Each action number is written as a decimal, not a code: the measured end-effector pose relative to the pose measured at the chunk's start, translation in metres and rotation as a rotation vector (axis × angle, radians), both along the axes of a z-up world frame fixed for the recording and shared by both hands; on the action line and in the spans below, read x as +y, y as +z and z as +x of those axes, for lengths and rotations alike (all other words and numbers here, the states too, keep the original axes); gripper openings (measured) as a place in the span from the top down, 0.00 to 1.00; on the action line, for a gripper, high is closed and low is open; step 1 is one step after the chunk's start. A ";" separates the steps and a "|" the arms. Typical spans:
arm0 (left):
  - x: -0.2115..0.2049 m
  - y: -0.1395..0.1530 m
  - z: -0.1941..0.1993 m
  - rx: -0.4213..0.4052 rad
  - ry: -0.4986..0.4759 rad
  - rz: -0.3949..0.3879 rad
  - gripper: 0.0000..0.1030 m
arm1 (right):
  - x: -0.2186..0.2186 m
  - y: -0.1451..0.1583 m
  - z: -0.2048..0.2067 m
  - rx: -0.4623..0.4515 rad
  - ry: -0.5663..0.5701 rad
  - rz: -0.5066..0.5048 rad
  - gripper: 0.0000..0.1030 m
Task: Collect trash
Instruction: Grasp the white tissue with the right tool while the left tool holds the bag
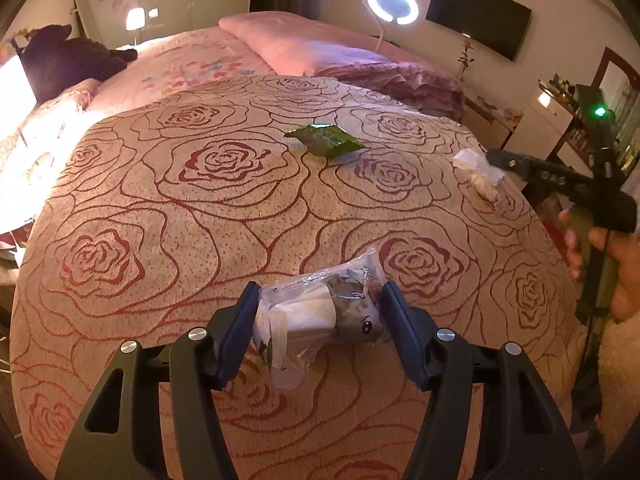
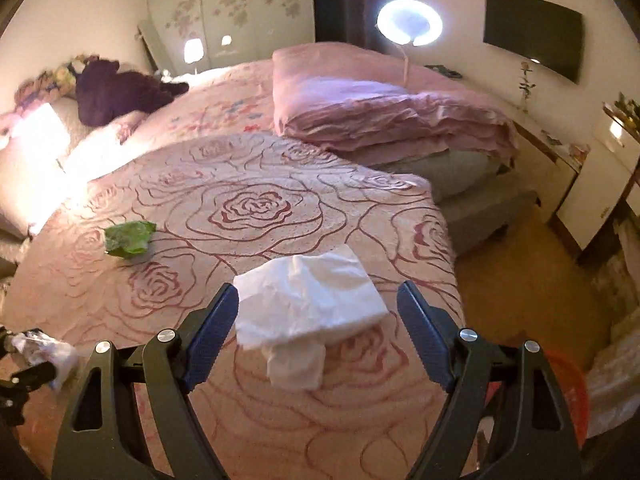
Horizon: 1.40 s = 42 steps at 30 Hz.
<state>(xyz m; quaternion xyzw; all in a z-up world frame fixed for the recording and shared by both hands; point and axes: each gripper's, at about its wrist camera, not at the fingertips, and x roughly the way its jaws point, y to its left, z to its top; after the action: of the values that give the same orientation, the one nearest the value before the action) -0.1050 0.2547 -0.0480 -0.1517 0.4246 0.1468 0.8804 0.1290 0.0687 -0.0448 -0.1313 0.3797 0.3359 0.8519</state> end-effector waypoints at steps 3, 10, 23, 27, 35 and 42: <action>0.002 0.001 0.004 0.002 0.001 -0.006 0.42 | 0.010 -0.011 0.004 0.035 0.030 -0.028 0.26; 0.007 0.004 0.012 -0.003 -0.002 -0.018 0.42 | 0.019 -0.015 -0.007 0.032 0.097 -0.069 0.74; 0.012 0.013 0.029 -0.021 -0.015 -0.025 0.42 | -0.028 0.016 -0.054 0.061 0.054 0.081 0.82; 0.004 0.015 0.034 -0.023 -0.038 -0.027 0.42 | -0.041 0.018 -0.070 0.077 0.058 0.080 0.82; -0.008 0.018 0.041 -0.022 -0.072 -0.022 0.42 | -0.066 0.022 -0.083 0.139 0.029 0.141 0.82; -0.011 0.021 0.042 -0.030 -0.080 -0.018 0.42 | -0.075 0.061 -0.074 0.118 0.028 0.240 0.82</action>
<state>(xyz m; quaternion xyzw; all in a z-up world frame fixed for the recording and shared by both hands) -0.0626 0.2432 -0.0268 -0.1446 0.4183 0.1051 0.8905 0.0552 -0.0062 0.0162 -0.0137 0.3846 0.3977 0.8329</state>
